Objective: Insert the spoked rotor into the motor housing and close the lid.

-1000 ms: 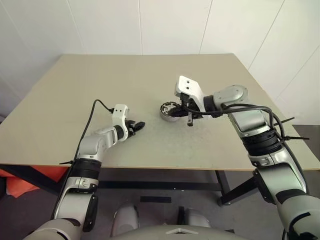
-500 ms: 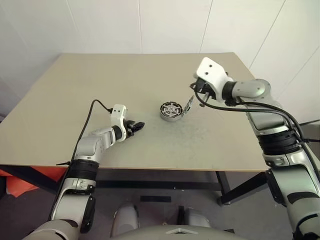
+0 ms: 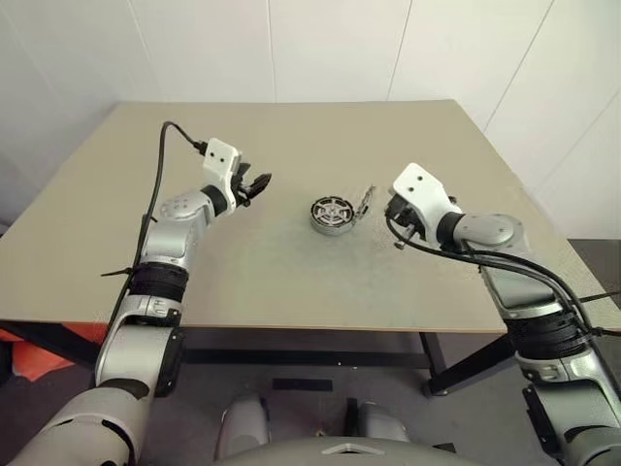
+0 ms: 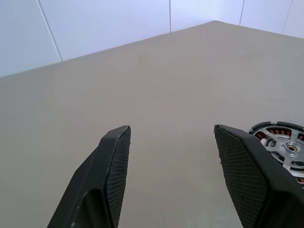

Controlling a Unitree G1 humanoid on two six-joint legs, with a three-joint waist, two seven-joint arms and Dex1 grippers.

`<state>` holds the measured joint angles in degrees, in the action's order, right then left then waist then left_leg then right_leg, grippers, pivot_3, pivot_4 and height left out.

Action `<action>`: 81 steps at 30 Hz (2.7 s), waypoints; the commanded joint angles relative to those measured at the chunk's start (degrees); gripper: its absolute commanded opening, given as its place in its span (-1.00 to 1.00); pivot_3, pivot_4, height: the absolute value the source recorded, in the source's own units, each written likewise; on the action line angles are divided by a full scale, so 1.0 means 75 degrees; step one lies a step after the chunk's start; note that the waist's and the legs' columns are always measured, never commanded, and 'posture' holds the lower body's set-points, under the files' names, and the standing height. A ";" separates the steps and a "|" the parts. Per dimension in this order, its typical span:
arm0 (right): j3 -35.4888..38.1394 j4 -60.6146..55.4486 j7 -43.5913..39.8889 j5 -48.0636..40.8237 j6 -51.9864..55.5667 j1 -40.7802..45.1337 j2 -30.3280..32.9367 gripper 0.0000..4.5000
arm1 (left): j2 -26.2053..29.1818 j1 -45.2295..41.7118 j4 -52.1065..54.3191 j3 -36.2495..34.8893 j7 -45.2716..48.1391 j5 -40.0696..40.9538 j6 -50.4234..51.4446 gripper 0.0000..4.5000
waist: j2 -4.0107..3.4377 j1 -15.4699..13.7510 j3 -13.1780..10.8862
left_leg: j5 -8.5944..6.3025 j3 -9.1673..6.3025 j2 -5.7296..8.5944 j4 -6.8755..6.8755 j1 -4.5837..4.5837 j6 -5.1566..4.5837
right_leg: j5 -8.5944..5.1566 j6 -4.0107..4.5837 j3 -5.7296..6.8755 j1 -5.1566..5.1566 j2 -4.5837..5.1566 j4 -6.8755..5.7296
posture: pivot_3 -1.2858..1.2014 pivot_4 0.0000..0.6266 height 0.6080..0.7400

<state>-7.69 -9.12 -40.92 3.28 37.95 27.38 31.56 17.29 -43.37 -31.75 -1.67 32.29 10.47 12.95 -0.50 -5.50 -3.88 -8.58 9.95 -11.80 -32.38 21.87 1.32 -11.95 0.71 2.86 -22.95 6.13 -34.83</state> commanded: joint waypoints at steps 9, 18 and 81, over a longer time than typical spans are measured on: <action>-0.0109 0.1925 0.0601 -0.0319 -0.0928 0.1346 -0.1342 -0.98 | -0.0051 0.0157 0.0200 -0.0041 0.0102 0.0002 0.0058 0.35 | 0.0001 -0.0010 0.0000 | -0.0002 -0.0002 0.0000 -0.0004 0.0018 -0.0003 | 0.0002 0.0006 0.0004 -0.0006 0.0003 -0.0001 | 0.03 -1.00 1.00; -0.0141 0.5235 0.1015 -0.0287 -0.2235 0.1982 -0.2529 -0.98 | 0.0020 0.0586 0.0839 -0.0181 0.0014 0.0069 0.0510 0.35 | 0.0002 -0.0017 -0.0001 | -0.0001 -0.0003 -0.0001 -0.0015 0.0022 -0.0001 | 0.0004 0.0011 0.0009 -0.0005 0.0001 -0.0009 | 0.03 -1.00 1.00; 0.1099 0.7253 0.1506 -0.0980 -0.4185 0.2392 -0.2846 0.38 | 0.0001 0.0424 0.0357 -0.0139 -0.0076 -0.0037 0.0717 0.35 | 0.0017 -0.0009 0.0007 | -0.0006 -0.0005 -0.0003 -0.0035 0.0022 -0.0008 | 0.0005 0.0015 0.0012 0.0013 0.0001 -0.0011 | 0.03 -1.00 1.00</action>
<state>-0.28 45.96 -29.38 -3.46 6.82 44.19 9.07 16.79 -38.23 -29.76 -2.09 31.95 10.17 19.20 -0.38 -5.56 -3.83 -8.63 9.91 -11.82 -32.64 22.05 1.26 -11.91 0.82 2.96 -22.85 6.14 -34.91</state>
